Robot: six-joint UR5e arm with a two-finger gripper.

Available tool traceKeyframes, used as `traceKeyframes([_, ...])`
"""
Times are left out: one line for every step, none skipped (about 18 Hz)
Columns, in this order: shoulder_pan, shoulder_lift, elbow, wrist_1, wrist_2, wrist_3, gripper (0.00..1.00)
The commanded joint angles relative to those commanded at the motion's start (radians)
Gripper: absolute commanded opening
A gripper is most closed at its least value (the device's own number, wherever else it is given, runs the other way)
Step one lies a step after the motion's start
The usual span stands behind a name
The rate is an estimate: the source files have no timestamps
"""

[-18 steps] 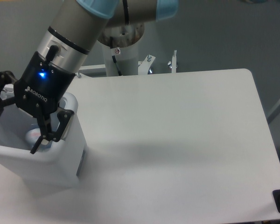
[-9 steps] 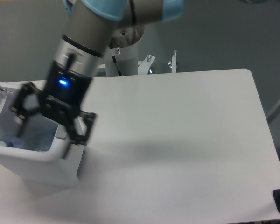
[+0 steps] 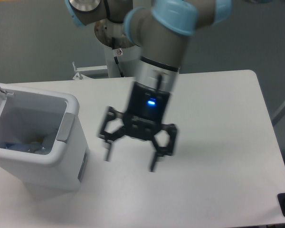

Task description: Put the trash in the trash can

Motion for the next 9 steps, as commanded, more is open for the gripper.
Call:
traceKeyframes([0.015, 0.000, -0.014, -0.002, 0.002, 0.026, 1.00])
traceKeyframes([0.031, 0.000, -0.032, -0.003, 0.003, 0.055, 1.00])
traceKeyframes([0.048, 0.003, -0.052, -0.003, 0.008, 0.093, 1.00])
traceKeyframes([0.058, 0.005, -0.072, -0.005, 0.014, 0.129, 1.00])
traceKeyframes([0.069, 0.008, -0.090, -0.005, 0.023, 0.164, 1.00])
traceKeyframes([0.080, 0.009, -0.107, -0.006, 0.037, 0.196, 1.00])
traceKeyframes([0.085, 0.011, -0.120, -0.006, 0.055, 0.228, 1.00])
traceKeyframes([0.085, 0.012, -0.127, -0.006, 0.080, 0.249, 1.00])
traceKeyframes([0.085, 0.014, -0.130, -0.008, 0.115, 0.262, 1.00])
